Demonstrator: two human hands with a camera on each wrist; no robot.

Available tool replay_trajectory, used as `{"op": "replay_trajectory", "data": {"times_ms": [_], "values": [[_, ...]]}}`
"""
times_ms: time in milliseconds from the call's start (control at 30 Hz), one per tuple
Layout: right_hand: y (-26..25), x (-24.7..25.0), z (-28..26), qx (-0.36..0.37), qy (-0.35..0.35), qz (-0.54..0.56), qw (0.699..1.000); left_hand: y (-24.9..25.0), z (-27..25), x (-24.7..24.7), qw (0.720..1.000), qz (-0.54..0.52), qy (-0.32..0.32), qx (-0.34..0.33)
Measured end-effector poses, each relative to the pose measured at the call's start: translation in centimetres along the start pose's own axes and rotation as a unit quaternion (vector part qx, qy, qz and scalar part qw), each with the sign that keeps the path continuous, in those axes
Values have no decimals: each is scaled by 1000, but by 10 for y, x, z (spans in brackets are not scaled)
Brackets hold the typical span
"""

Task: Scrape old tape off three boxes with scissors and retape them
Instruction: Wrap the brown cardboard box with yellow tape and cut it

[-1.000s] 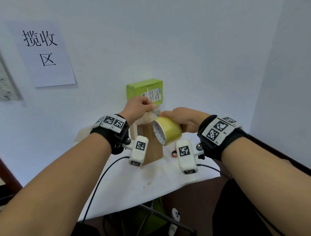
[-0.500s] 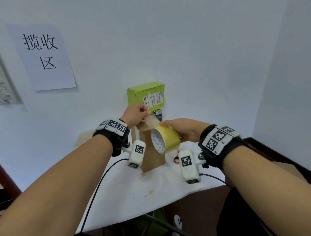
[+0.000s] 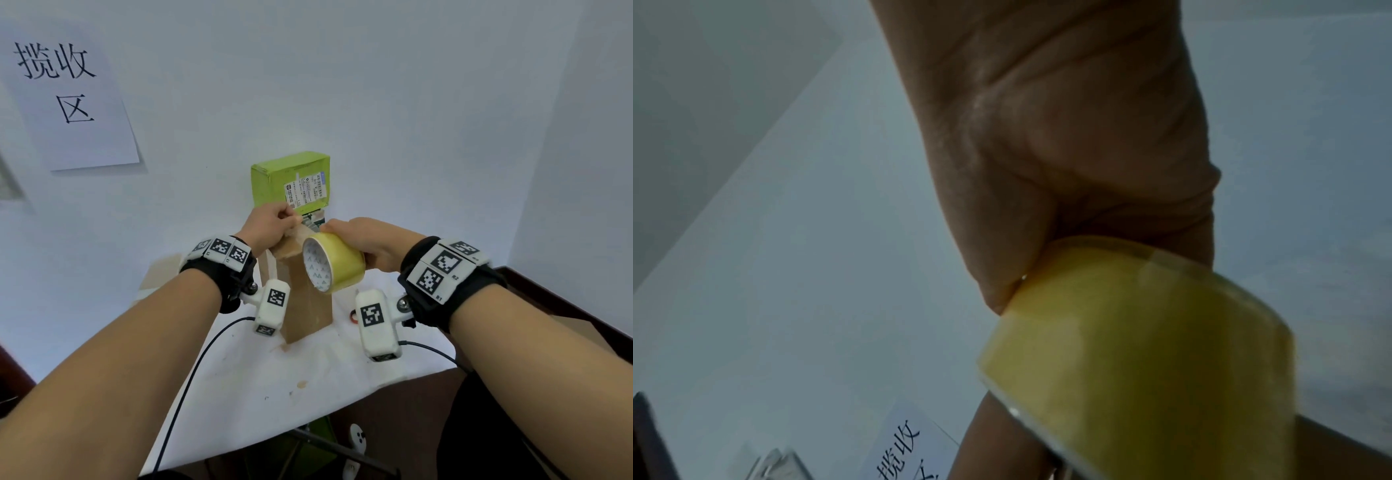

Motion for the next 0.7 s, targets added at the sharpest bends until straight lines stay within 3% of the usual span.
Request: {"op": "replay_trajectory", "data": {"times_ms": [167, 467, 700], "values": [[-1, -3, 4, -12, 2, -12, 1000, -3, 3, 1, 999, 35, -5, -4], [-1, -3, 4, -20, -2, -25, 999, 3, 3, -8, 978, 195, -19, -67], [0, -5, 3, -21, 1, -21, 1000, 2, 4, -4, 979, 202, -6, -37]]}}
Point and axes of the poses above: each hand's wrist, its own z-axis towards the middle knuckle, its own x-axis out of the back of the hand, y = z × x, the point moved 7 cm from there along z, towards the middle knuckle, and after that the axes turned 2 degrees about -z, right-handed, at the moved point
